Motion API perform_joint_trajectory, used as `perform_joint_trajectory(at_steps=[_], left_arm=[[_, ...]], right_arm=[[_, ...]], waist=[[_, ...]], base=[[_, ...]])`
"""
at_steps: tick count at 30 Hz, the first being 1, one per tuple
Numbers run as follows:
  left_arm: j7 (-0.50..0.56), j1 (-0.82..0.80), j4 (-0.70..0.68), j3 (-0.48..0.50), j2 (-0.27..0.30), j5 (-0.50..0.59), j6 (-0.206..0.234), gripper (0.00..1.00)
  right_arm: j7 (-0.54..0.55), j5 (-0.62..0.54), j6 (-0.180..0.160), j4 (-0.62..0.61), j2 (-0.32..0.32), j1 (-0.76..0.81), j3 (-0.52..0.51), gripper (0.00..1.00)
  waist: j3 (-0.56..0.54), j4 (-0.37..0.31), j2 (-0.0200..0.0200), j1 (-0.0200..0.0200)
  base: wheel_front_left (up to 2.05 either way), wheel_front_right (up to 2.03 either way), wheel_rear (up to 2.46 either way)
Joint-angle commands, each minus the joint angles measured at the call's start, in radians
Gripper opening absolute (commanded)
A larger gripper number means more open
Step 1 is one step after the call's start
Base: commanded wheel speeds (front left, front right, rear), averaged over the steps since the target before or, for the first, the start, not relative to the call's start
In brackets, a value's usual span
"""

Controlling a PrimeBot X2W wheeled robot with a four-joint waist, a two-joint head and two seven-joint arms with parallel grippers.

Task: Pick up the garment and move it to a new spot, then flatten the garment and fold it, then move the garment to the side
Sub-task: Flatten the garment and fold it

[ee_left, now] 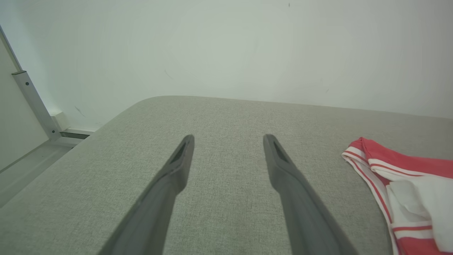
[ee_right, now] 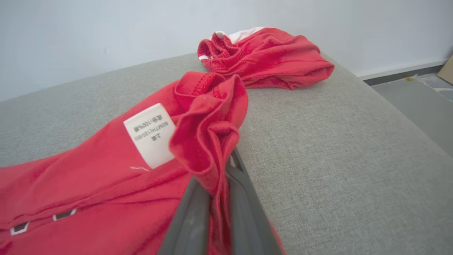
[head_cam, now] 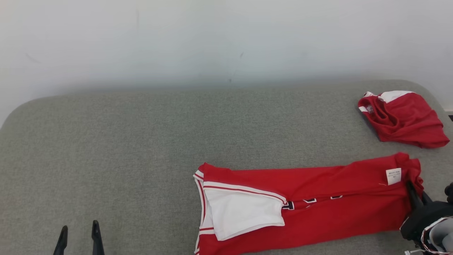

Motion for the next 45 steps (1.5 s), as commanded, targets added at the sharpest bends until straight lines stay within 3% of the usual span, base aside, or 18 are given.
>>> perform_joint_trajectory(at_steps=[1,8,14,20,27,38,39,40,41,45], left_arm=[[-0.003,0.018,-0.006,0.010,-0.003,0.008,-0.003,1.00],[-0.003,0.041,-0.015,0.035,-0.006,0.008,-0.003,1.00],[-0.003,0.022,-0.008,0.019,-0.007,0.013,-0.004,1.00],[-0.003,-0.002,0.002,-0.010,-0.008,0.005,-0.007,1.00],[-0.003,-0.040,0.022,-0.042,-0.008,-0.007,-0.007,1.00],[-0.003,-0.061,0.049,-0.069,-0.008,-0.018,0.001,1.00],[-0.003,-0.061,0.049,-0.072,-0.008,-0.019,0.002,1.00],[-0.003,-0.060,0.049,-0.073,-0.008,-0.020,0.005,1.00],[-0.003,-0.060,0.049,-0.074,-0.008,-0.021,0.008,1.00],[-0.003,-0.052,0.045,-0.073,-0.008,-0.023,0.016,1.00]], right_arm=[[-0.010,0.003,-0.003,-0.020,-0.006,0.009,0.004,0.00],[-0.011,-0.017,-0.003,-0.203,0.033,0.025,0.050,0.00],[0.065,-0.035,-0.003,-0.431,0.134,0.043,0.135,0.00],[0.138,-0.075,-0.003,-0.538,0.247,0.023,0.201,0.00],[0.173,-0.113,-0.003,-0.517,0.336,-0.001,0.227,0.00],[0.159,-0.154,-0.003,-0.308,0.440,-0.021,0.258,0.00],[0.155,-0.162,-0.003,-0.292,0.444,-0.026,0.267,0.49],[0.145,-0.174,-0.003,-0.279,0.445,-0.034,0.275,0.84],[0.131,-0.185,-0.003,-0.272,0.444,-0.043,0.284,1.00],[0.073,-0.181,-0.003,-0.288,0.423,-0.054,0.303,1.00]], waist=[[-0.010,-0.011,0.0000,0.0000],[-0.017,-0.035,0.0000,0.0000],[-0.017,-0.018,0.0000,0.0000],[-0.007,0.025,0.0000,0.0000],[0.011,0.084,0.0000,0.0000],[0.022,0.129,0.0000,0.0000],[0.021,0.129,0.0000,0.0000],[0.020,0.128,0.0000,0.0000],[0.019,0.126,0.0000,0.0000],[0.008,0.112,0.0000,0.0000]], base=[[0.00,0.00,0.00],[0.00,0.00,0.00],[0.00,0.00,0.00],[0.00,0.00,0.00],[0.00,0.00,0.00],[0.00,0.00,0.00],[0.00,0.00,0.00],[0.00,0.00,0.00],[0.00,0.00,0.00],[0.00,0.00,0.00]])
